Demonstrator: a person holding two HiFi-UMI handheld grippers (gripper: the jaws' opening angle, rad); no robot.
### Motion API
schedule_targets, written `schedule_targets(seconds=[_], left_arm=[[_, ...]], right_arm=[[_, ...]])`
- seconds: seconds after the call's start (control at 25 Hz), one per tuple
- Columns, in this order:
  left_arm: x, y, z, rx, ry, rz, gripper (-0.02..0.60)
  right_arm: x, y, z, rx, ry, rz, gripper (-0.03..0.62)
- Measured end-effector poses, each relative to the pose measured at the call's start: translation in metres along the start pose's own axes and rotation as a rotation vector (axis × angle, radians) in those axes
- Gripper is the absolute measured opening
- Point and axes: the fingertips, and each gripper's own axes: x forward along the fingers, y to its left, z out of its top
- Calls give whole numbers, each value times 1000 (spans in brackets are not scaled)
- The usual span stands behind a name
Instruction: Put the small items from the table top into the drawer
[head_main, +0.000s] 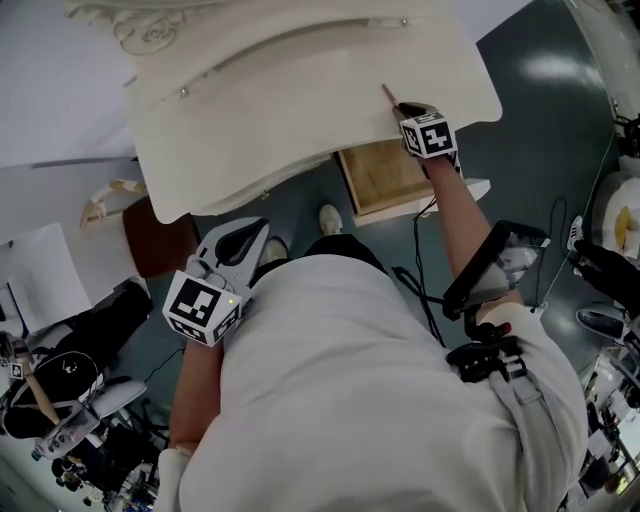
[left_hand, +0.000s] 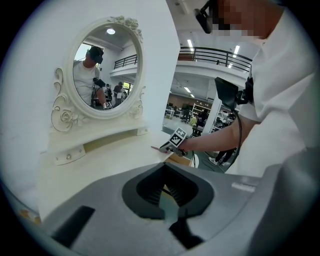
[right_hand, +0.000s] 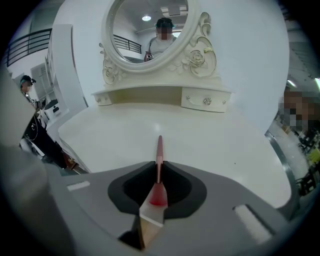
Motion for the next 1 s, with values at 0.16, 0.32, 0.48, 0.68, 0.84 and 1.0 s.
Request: schedule_targets(seconds=[0.16, 0.32, 0.48, 0.68, 0.84, 1.0], left_arm=[[1, -1, 1, 5, -2, -6, 0], [1, -1, 2, 11, 0, -16, 0], [2, -9, -1, 32, -3, -37, 0], [6, -19, 1, 49, -4, -69, 0], [8, -29, 3, 61, -7, -87, 0], [12, -31, 4, 67, -7, -102, 0]], right_arm=[[1, 0, -1, 30, -12, 3, 46], [-6, 3, -1, 49, -22, 3, 46], [-23, 12, -4, 59, -52, 14, 46], [-44, 22, -8, 68, -70, 18, 46], [-61, 28, -17, 79, -75, 25, 46], [-71, 37, -31, 92, -67, 36, 46]])
